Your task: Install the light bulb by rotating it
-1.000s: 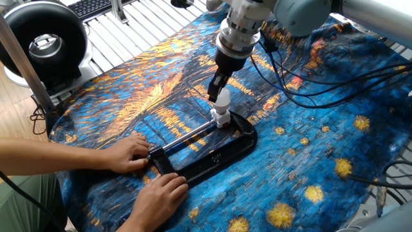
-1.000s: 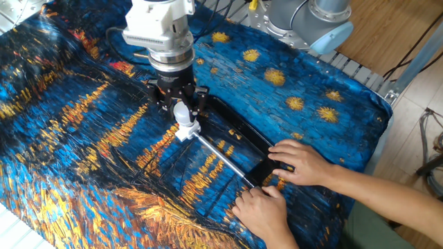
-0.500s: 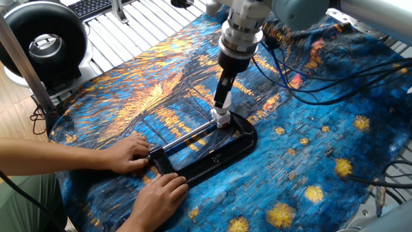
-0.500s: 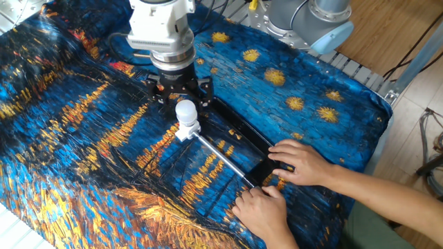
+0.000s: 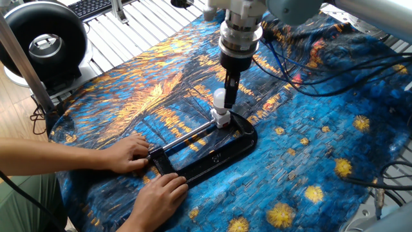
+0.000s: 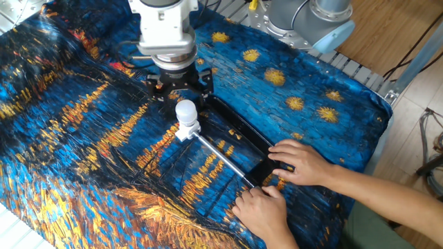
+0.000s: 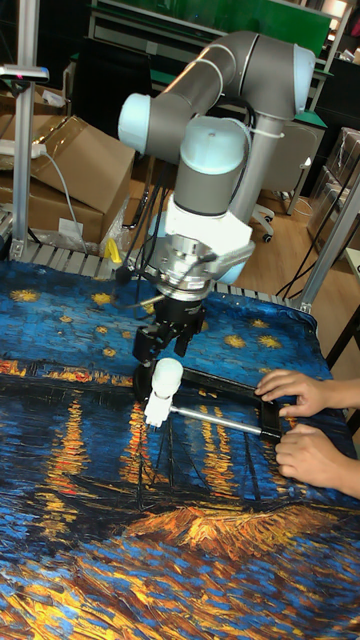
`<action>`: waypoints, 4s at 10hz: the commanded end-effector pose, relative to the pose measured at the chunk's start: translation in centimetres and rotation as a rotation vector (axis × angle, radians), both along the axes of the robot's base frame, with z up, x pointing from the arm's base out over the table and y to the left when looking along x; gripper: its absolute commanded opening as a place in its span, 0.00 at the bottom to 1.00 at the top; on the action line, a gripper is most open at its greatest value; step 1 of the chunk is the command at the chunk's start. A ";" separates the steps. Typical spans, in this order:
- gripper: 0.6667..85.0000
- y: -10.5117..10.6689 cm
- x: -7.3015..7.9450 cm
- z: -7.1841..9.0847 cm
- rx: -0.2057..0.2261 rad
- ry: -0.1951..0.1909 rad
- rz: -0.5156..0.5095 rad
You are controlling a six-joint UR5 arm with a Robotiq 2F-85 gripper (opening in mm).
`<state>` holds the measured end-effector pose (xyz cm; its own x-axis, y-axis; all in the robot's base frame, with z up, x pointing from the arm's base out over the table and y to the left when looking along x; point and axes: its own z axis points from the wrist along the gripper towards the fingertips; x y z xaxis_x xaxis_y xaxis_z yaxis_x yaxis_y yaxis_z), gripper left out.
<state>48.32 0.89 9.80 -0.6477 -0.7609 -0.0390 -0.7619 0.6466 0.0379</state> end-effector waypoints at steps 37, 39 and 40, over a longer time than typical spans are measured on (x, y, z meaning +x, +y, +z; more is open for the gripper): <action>0.37 1.8 2.6 -0.1 0.102 -0.091 -0.056; 0.36 2.1 2.5 -0.1 0.116 -0.081 -0.123; 0.36 2.1 2.4 -0.1 0.114 -0.076 -0.116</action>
<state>50.58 2.62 9.45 -0.6764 -0.7189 -0.1603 -0.7320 0.6802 0.0385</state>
